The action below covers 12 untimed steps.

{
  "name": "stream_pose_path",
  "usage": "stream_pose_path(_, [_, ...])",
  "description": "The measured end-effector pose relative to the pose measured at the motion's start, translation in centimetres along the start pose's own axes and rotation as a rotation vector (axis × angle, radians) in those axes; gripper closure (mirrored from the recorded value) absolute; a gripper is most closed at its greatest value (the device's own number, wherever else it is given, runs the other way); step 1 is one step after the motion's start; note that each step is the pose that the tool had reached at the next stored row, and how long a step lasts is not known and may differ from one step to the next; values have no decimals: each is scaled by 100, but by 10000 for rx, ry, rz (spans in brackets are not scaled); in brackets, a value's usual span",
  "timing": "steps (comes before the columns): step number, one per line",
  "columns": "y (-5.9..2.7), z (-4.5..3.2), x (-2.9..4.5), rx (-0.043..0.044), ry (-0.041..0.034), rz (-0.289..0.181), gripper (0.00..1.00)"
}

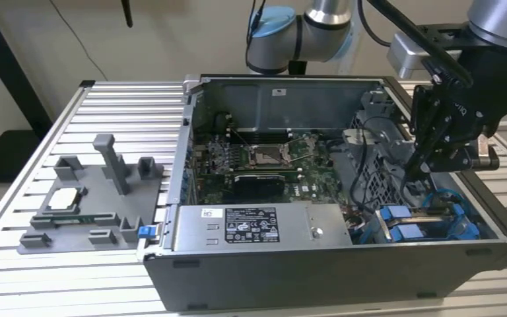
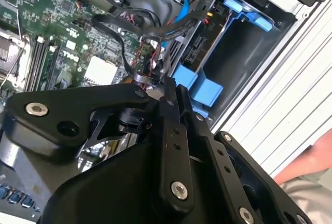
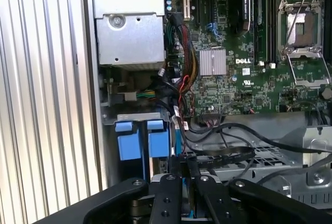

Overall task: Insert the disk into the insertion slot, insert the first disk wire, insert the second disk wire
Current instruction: 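Insert the second disk wire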

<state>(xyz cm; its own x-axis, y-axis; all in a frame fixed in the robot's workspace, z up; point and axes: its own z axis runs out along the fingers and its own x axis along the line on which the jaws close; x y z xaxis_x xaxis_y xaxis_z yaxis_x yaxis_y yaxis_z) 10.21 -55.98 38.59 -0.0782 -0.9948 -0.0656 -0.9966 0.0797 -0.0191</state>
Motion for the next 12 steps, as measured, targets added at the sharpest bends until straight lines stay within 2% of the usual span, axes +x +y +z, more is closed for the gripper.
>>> stream_pose_path(5, [1,54,13,0,0,1,100])
stream_pose_path(12, [-4,140,71,13,-1,-1,100])
